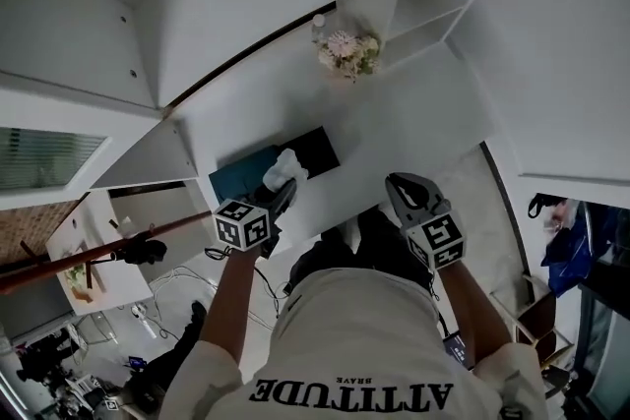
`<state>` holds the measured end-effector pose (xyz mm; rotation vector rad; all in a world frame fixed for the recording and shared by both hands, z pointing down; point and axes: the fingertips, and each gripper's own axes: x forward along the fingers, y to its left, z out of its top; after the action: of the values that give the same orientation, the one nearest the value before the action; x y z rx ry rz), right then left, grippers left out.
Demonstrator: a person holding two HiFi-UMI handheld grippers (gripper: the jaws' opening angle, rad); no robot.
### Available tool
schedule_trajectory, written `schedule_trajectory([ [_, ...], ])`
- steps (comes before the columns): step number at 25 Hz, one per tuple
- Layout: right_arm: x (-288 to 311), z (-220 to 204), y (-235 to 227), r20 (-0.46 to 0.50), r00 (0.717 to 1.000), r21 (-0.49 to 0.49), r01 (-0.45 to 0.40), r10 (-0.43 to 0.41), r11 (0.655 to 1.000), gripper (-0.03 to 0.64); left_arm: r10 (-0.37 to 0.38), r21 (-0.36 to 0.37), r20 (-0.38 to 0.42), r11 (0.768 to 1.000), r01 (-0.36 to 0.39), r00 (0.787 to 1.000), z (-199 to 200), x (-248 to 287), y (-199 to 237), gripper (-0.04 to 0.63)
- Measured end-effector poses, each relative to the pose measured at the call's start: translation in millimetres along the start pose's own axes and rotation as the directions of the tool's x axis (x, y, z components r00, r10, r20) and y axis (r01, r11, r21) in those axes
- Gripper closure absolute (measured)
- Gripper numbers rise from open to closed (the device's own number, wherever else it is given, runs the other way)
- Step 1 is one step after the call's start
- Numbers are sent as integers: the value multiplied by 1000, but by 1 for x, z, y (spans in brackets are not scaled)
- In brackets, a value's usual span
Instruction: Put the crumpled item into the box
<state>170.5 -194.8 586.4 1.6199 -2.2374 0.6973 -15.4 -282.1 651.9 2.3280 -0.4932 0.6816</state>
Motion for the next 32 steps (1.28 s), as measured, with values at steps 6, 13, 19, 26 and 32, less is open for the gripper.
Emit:
schedule_trajectory([
  [6,16,-3,-21,-27,997,1,-68,68,998,580,45,-33,-122,998,-50,992,-16,51,24,522],
  [13,32,-9,-43,-50,992,17,-113,114,993,580,83,-100,-299,988,-117,951,-41,101,60,521],
  [19,39,-14,-61,-67,989,24,-131,133,991,580,71,-165,-417,974,-152,906,-63,121,74,522],
  [26,45,-12,-78,-79,988,27,-132,134,991,580,-33,-344,-495,925,-160,868,-86,142,82,520],
  [32,50,-6,-83,-76,984,34,-159,161,987,580,44,-339,-548,901,-270,835,-85,149,96,520],
])
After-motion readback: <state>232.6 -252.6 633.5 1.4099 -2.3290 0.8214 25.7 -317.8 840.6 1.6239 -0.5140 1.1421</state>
